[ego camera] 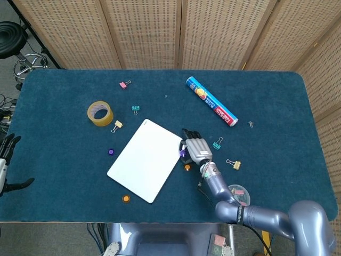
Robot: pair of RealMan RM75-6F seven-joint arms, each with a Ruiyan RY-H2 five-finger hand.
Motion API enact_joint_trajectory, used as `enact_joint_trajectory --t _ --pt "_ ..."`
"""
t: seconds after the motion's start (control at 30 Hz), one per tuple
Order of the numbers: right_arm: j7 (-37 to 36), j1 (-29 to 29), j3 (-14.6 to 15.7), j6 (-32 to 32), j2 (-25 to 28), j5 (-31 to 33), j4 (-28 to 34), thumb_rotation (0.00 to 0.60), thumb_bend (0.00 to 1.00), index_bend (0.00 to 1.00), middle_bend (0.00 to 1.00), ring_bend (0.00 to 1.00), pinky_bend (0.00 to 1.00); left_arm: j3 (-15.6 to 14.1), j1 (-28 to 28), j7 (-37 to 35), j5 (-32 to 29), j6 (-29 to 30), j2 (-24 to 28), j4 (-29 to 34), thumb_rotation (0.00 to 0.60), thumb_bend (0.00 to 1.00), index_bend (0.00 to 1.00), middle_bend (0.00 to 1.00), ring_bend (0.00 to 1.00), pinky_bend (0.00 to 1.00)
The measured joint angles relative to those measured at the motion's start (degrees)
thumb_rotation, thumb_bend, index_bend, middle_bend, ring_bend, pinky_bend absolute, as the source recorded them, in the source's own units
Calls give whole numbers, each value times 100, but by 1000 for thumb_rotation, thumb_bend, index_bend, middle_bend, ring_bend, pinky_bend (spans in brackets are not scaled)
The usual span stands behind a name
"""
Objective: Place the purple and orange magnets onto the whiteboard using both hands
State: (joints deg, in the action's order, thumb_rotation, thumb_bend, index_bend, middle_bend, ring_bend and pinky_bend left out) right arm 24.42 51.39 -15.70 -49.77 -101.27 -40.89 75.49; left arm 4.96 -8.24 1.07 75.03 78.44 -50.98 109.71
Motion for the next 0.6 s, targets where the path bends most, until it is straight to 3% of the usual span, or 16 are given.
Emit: enact_joint_trajectory --t 0.6 --pt "621 759 -245 66 -650 660 -340 600 440 497 0 0 0 37 21 -274 -31 -33 112 -47 600 0 0 0 0 0"
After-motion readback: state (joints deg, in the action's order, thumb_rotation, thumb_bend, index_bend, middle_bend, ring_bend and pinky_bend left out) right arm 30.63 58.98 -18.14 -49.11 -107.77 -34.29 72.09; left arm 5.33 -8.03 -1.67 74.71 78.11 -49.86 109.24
